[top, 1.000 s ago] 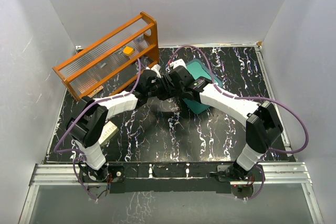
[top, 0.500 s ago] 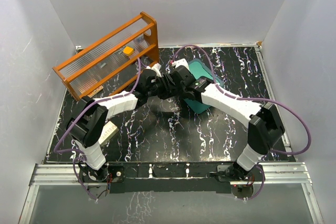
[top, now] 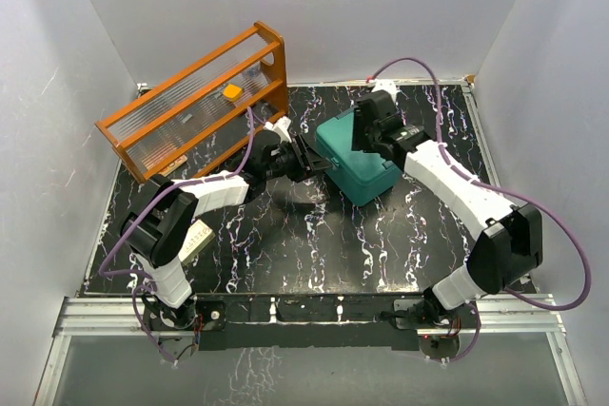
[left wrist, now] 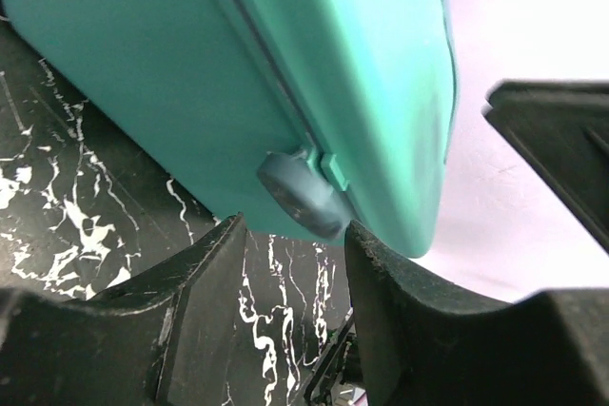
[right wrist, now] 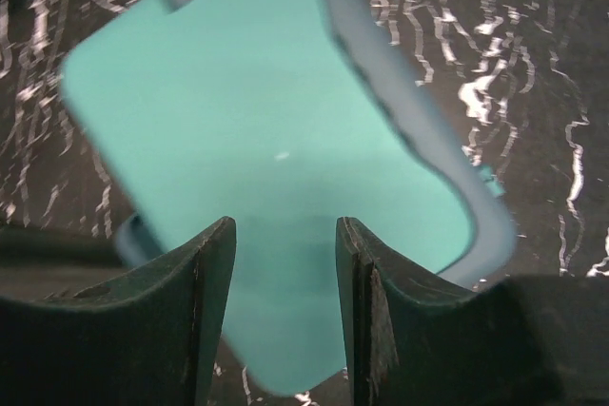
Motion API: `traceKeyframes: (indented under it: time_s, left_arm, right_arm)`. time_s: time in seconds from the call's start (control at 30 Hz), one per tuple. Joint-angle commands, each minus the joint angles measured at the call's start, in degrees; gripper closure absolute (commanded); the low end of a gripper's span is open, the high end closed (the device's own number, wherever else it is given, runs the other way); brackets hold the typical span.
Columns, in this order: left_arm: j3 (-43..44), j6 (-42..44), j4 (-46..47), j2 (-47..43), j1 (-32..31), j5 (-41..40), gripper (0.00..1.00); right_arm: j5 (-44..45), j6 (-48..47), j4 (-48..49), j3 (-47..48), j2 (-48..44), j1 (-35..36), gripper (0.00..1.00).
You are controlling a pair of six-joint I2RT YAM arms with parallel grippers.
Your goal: Organize the medicine kit
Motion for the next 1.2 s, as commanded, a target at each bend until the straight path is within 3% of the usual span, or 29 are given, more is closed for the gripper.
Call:
traceKeyframes:
  time_s: [0.0, 0.37, 0.7, 1.17]
  left_arm:
    - [0.9, -0.5, 4.9, 0.3, -0.1, 2.2, 0.56]
    - [2.4, -2.0, 6.6, 1.5, -0.3, 4.3, 0.59]
    - [2.0, -2.5, 9.6, 0.2, -0.6, 4.0, 0.43]
    - [5.9, -1.9, 2.7, -0.1, -1.6, 1.3, 0.40]
  right_arm:
    - [-3.3, 1.3, 2.7, -1.3, 0.8, -4.1, 0.55]
    - [-4.3, 1.5, 2.8, -5.7, 1.8, -4.4, 0.55]
    - [-4.5, 1.6, 3.0, -6.4, 1.7, -4.4, 0.56]
    - [-4.2, 1.6, 3.3, -7.6, 1.8, -4.4, 0.57]
